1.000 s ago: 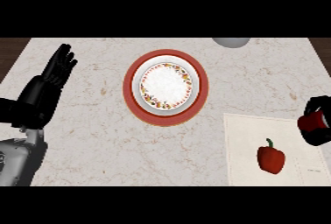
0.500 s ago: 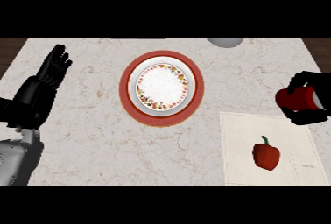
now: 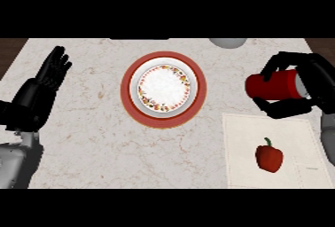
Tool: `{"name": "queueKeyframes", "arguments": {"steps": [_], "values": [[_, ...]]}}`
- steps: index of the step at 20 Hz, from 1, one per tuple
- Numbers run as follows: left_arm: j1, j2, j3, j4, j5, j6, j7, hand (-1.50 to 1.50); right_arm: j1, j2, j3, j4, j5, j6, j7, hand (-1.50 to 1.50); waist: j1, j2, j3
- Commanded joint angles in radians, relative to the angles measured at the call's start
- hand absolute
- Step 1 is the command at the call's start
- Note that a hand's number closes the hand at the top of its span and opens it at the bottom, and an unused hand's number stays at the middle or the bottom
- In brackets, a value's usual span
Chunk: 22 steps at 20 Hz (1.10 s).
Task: Pick the can from the placemat and place it in the plate
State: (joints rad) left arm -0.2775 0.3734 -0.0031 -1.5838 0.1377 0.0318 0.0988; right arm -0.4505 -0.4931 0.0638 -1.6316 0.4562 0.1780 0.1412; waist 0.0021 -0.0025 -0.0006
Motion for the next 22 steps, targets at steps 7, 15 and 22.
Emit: {"name": "queueKeyframes", "arguments": {"steps": [7,15,22], "values": [[0.008,0.005,0.041,-0.016,0.013,-0.064,0.005,0.00,-0.214,0.266,0.128,0.123,0.087,-0.036,0.140,1.50,0.012,0.003,0.000],[0.016,-0.016,0.037,-0.067,-0.003,-0.056,0.058,0.00,-0.461,0.447,0.134,0.470,0.163,-0.103,0.188,1.50,0.022,0.005,0.000],[-0.060,-0.040,0.036,0.028,-0.027,-0.067,0.007,0.00,-0.594,0.492,0.192,0.879,0.191,-0.344,0.074,1.50,0.038,0.013,0.000]]}}
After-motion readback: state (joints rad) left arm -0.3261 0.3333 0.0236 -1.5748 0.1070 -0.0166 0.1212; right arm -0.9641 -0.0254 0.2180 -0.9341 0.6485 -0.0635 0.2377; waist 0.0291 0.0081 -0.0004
